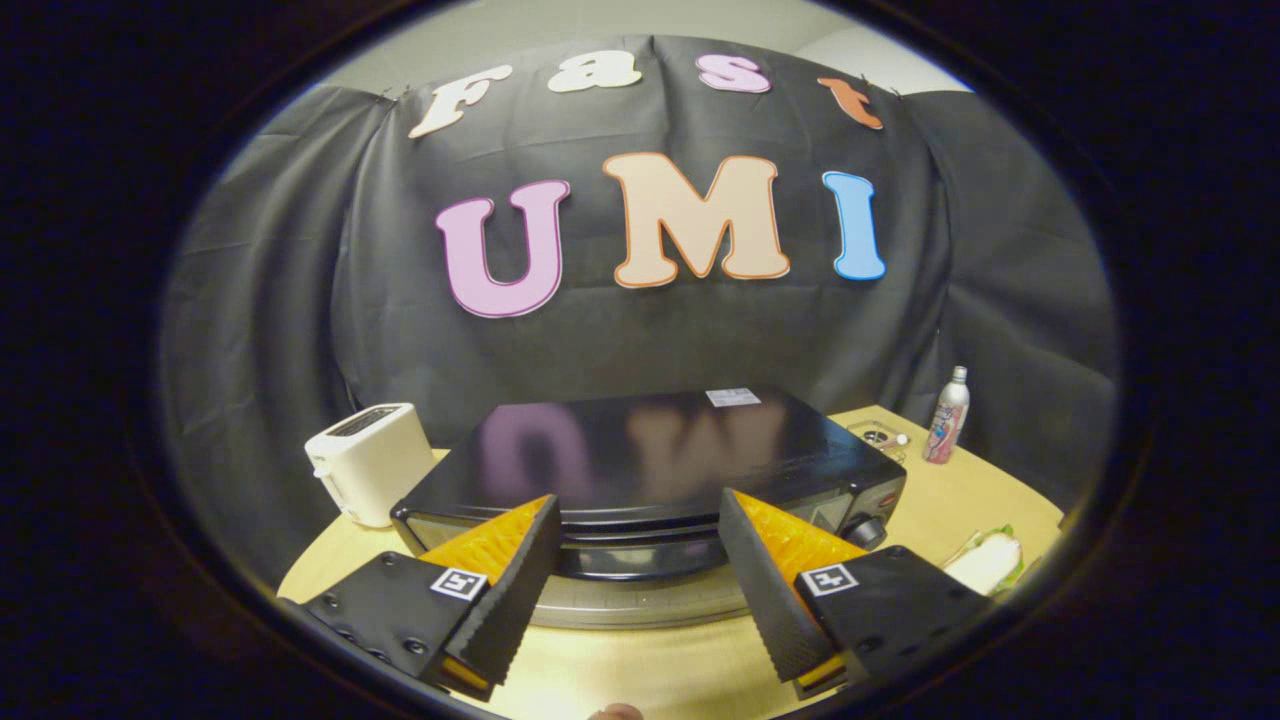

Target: Open the toaster oven, put the food inside, and close the toaster oven door.

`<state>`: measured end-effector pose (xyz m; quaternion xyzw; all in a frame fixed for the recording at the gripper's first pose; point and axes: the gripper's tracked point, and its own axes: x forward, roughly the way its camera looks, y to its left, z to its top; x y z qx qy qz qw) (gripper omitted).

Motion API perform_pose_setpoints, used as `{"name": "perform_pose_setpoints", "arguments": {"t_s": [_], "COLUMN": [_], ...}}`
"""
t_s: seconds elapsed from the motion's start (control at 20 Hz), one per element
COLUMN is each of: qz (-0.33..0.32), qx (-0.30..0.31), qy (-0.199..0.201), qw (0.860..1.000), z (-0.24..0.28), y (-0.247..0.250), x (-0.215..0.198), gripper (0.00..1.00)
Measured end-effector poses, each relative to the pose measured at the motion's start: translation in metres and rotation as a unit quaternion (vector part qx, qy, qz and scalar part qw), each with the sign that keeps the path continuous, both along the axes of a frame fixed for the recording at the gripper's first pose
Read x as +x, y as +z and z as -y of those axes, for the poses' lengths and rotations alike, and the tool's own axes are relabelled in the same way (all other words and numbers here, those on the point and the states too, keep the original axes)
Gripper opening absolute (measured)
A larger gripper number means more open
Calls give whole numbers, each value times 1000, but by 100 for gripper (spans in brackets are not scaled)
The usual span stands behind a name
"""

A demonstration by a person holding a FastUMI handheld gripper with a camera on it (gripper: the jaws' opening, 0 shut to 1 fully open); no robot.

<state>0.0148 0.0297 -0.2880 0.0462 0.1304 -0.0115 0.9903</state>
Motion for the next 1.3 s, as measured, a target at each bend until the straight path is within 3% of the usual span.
{"name": "perform_pose_setpoints", "arguments": {"t_s": [0.7, 1.3], "qz": [-35, -86], "qx": [12, -19], "qy": [-15, -15], "qw": [999, 996], "z": [8, 12], "y": [-24, -52], "x": [-76, -112], "gripper": [98, 98]}}
